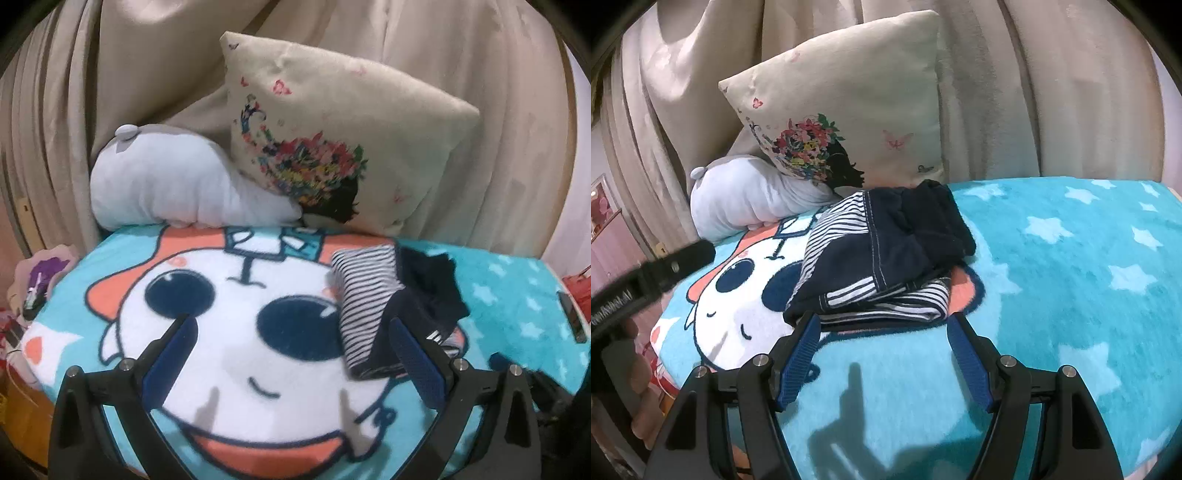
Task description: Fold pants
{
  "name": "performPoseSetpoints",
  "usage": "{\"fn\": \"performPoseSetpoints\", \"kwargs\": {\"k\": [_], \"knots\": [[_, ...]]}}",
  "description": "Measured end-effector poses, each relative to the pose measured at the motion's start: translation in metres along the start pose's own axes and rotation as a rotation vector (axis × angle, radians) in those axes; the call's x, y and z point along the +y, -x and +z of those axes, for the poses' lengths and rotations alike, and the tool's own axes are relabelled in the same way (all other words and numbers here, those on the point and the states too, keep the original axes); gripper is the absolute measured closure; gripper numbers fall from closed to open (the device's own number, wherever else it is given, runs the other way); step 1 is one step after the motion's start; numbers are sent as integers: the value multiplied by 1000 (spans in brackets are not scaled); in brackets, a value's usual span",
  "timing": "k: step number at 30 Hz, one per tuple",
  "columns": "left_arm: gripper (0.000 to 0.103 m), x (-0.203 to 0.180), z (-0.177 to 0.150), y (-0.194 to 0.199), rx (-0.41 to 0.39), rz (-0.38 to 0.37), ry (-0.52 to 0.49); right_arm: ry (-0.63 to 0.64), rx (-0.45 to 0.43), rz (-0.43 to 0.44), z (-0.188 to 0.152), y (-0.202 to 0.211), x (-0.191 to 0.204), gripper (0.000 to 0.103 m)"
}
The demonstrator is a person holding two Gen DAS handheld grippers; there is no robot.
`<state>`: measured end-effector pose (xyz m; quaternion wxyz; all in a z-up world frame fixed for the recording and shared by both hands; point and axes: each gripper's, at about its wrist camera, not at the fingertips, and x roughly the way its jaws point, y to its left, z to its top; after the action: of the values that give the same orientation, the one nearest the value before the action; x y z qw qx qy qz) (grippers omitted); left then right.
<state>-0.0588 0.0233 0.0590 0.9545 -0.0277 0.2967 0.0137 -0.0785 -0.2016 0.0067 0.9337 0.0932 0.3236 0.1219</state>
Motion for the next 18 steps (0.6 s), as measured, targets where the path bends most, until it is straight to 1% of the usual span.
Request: {"fn": "performPoseSetpoints", "kwargs": {"k": [8, 12, 18], "knots": [[0, 3, -11, 7, 26, -14, 7, -7, -1, -27, -4, 5, -2, 27], [0, 4, -13, 3, 49, -30, 10, -12, 6, -36, -4, 4, -3, 27], [0, 4, -18, -2, 75, -27, 4, -13, 18, -44, -5, 0, -3, 27]]}}
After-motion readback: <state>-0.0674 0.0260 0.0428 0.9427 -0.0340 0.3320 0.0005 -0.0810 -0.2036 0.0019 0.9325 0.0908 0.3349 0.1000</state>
